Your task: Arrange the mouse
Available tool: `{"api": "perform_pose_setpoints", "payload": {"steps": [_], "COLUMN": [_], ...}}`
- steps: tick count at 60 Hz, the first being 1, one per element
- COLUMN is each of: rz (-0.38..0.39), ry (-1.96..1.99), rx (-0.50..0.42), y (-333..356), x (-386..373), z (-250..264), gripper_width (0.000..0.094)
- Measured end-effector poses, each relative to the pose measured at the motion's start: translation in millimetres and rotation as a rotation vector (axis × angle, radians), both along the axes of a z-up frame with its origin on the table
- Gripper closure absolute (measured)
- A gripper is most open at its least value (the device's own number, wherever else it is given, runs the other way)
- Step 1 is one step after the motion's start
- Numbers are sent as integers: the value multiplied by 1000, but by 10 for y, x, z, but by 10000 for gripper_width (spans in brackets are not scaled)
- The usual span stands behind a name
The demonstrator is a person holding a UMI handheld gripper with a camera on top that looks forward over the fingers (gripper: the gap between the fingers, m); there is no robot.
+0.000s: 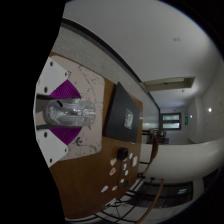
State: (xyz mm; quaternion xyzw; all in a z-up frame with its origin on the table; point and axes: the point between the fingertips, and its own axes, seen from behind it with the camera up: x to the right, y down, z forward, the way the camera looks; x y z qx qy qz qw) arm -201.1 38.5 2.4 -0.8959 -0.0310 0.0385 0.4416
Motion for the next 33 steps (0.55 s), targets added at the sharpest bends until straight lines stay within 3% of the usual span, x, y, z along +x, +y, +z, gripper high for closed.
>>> {"api": "perform_pose_setpoints", "payload": {"steps": [4, 9, 14, 20, 22, 33], "rz": [-4, 15, 106, 220, 241, 302], "ry": [-13, -46, -102, -114, -115, -83], "rx": [-27, -32, -60, -57, -42, 7], "y": [-65, -59, -93, -245, -329, -810], "x": [-6, -2, 4, 3, 47, 518], "z": [-141, -181, -175, -23, 71, 501], "gripper_width": [602, 501, 392, 62, 97, 86]}}
